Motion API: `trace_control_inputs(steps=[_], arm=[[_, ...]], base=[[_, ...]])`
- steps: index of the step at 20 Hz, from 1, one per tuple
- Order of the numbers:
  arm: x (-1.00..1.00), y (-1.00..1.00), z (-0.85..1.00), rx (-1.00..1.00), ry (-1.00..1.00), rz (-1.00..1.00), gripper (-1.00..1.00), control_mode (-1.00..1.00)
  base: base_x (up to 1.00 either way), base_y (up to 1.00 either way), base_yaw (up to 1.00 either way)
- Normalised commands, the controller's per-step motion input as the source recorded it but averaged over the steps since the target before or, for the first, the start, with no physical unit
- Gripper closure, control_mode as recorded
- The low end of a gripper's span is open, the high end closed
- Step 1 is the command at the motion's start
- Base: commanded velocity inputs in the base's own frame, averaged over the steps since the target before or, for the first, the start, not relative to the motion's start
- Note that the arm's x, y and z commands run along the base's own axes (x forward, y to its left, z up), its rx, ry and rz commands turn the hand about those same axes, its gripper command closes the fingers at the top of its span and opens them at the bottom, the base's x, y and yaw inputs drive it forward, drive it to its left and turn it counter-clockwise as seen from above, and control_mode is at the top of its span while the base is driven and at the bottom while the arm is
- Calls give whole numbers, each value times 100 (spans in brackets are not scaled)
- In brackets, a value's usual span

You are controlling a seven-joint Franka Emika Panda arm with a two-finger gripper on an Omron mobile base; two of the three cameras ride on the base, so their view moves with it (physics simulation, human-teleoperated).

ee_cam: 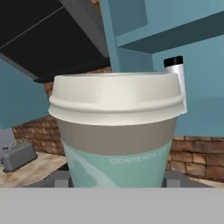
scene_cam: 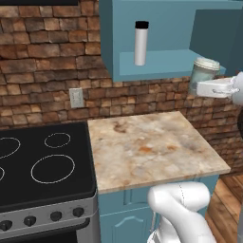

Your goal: Sort all alcoholic drinks to one cabinet, and non-alcoholic drinks to the other.

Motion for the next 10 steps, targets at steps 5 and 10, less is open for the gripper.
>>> trace_control_inputs(steps=[5,10], arm=[[63,-36,19,-4,0,-8,100,-100],[65,-37,12,-4,0,-8,100,-100]], base=[[0,0,0],[0,0,0]])
